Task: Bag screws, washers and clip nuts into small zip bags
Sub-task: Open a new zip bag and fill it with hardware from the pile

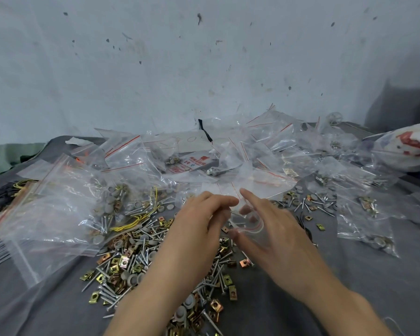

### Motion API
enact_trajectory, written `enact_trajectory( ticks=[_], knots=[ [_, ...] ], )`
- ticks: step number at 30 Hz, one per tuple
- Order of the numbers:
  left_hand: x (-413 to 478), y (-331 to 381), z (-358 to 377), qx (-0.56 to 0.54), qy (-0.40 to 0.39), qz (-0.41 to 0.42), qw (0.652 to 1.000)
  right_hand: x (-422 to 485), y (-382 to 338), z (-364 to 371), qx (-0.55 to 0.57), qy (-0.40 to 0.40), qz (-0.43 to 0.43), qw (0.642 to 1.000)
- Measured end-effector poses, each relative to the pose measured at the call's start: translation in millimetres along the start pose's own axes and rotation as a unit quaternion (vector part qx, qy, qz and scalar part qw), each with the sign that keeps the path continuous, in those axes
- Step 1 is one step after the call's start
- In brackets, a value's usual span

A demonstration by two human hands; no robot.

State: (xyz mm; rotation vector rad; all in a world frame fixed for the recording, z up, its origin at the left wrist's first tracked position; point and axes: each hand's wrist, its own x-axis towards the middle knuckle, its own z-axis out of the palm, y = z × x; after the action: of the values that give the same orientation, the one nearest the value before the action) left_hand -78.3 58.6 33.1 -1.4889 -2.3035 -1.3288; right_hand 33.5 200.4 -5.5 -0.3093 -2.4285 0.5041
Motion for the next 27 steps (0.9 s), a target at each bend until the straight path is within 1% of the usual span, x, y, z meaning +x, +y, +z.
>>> enact_trajectory(
  ticks=[4, 10, 16, 21, 24, 27],
  knots=[
    [-1.0, 1.1, 2.3, 0.004, -0.007, -0.003, 1.0, -0.3, 1.5, 0.5, 0.006, -0.001, -0.001, 1.0],
    [-0.9, 0.1, 0.3, 0.002, 0.003, 0.005, 1.0, -0.6, 2.9, 2.0, 0.006, -0.002, 0.003, 1.0],
    [-2.0, 0.4, 0.4, 0.023, -0.011, 0.016, 1.0, 0.1, 3.6, 1.1, 0.0, -0.002, 0.005, 1.0],
    [-2.6, 0.7, -1.4, 0.007, 0.01, 0.015, 1.0, 1.0, 1.5, -1.1, 0.007, -0.004, 0.012, 1.0],
    [-2.3, -4.4, -8.6, -0.006, 0.028, -0.02, 0.999, 1.5, 1.7, -1.7, 0.012, -0.011, 0.018, 1.0],
    [-4.0, -14.3, -12.6, 0.016, 0.006, -0.071, 0.997, 1.8, 3.5, -3.0, 0.023, -0.016, 0.026, 0.999]
  ],
)
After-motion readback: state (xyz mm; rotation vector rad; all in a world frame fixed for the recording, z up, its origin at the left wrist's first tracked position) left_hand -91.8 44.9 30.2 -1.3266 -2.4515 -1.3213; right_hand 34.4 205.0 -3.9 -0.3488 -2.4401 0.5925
